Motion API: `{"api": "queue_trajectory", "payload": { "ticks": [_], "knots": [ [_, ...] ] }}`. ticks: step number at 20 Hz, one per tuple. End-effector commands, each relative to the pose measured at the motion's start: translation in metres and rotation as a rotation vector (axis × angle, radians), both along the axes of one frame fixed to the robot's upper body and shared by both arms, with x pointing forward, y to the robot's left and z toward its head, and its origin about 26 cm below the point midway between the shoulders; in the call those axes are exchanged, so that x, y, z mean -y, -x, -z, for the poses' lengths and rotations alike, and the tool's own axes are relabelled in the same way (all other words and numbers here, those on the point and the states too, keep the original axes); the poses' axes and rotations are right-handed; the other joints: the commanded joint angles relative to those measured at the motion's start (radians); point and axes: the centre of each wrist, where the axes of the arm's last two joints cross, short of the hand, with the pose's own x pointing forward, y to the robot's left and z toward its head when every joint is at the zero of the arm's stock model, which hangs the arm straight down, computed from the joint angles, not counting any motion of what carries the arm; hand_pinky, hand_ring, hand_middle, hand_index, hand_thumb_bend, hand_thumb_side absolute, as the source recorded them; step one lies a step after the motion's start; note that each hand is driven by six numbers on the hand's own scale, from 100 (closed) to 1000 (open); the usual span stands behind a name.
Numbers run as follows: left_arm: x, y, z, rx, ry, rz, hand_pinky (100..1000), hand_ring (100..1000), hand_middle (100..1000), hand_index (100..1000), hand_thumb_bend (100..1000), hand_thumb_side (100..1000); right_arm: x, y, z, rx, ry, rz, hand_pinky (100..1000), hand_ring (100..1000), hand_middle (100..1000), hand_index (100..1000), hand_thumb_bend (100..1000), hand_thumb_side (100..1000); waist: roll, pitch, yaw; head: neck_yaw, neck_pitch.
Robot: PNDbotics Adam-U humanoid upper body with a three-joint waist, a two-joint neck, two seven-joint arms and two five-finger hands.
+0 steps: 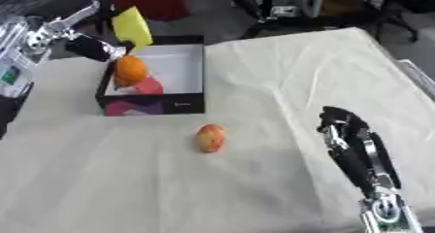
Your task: Pick up objects on the table and place them in the box.
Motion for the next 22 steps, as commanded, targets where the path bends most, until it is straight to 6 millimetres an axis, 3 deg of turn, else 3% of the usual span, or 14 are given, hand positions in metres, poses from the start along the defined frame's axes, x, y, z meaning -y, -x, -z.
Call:
{"api": "queue_trajectory", "payload": {
  "ticks": [1,9,11,13,14,16,19,22],
  "knots": [
    [0.003,-0.010,0.004,0.005,0.025,-0.102,625,465,497,682,257,443,-0.002,-0.003,-0.005,0.021,-0.003,-0.016,749,652,697,799,100,699,-0.017,-0.011,-0.004,0.007,-0.002],
    [-0.008,-0.027,0.054,-0.011,-0.044,-0.245,655,525,569,758,281,485,-0.003,-0.004,-0.005,0.021,-0.007,-0.018,749,653,697,798,100,699,-0.018,-0.013,-0.006,0.004,-0.002],
    [-0.012,-0.028,0.065,-0.015,-0.056,-0.248,674,561,609,815,315,545,-0.003,-0.004,-0.005,0.021,-0.007,-0.017,749,653,697,798,100,699,-0.019,-0.013,-0.006,0.003,-0.002],
    [-0.014,-0.029,0.073,-0.017,-0.063,-0.242,694,598,652,840,366,611,-0.003,-0.004,-0.005,0.020,-0.007,-0.017,749,653,697,798,100,699,-0.019,-0.012,-0.004,0.003,-0.002],
    [-0.015,-0.029,0.075,-0.016,-0.066,-0.238,713,627,697,868,471,717,-0.003,-0.003,-0.005,0.020,-0.006,-0.017,749,653,697,798,100,699,-0.019,-0.012,-0.004,0.002,-0.002],
    [-0.016,-0.029,0.075,-0.006,-0.068,-0.233,730,660,743,893,605,839,-0.003,-0.003,-0.005,0.020,-0.006,-0.016,749,653,697,798,100,699,-0.019,-0.012,-0.003,0.002,-0.002],
    [-0.019,-0.029,0.072,0.027,-0.054,-0.233,754,705,797,923,732,962,-0.002,-0.003,-0.005,0.021,-0.006,-0.013,749,653,697,798,100,699,-0.019,-0.012,0.000,-0.002,-0.002],
    [-0.026,-0.029,0.065,0.062,-0.026,-0.238,751,701,798,918,749,998,-0.001,-0.003,-0.005,0.021,-0.005,-0.008,749,653,697,798,100,697,-0.018,-0.012,0.003,-0.006,-0.002]
  ]
}}
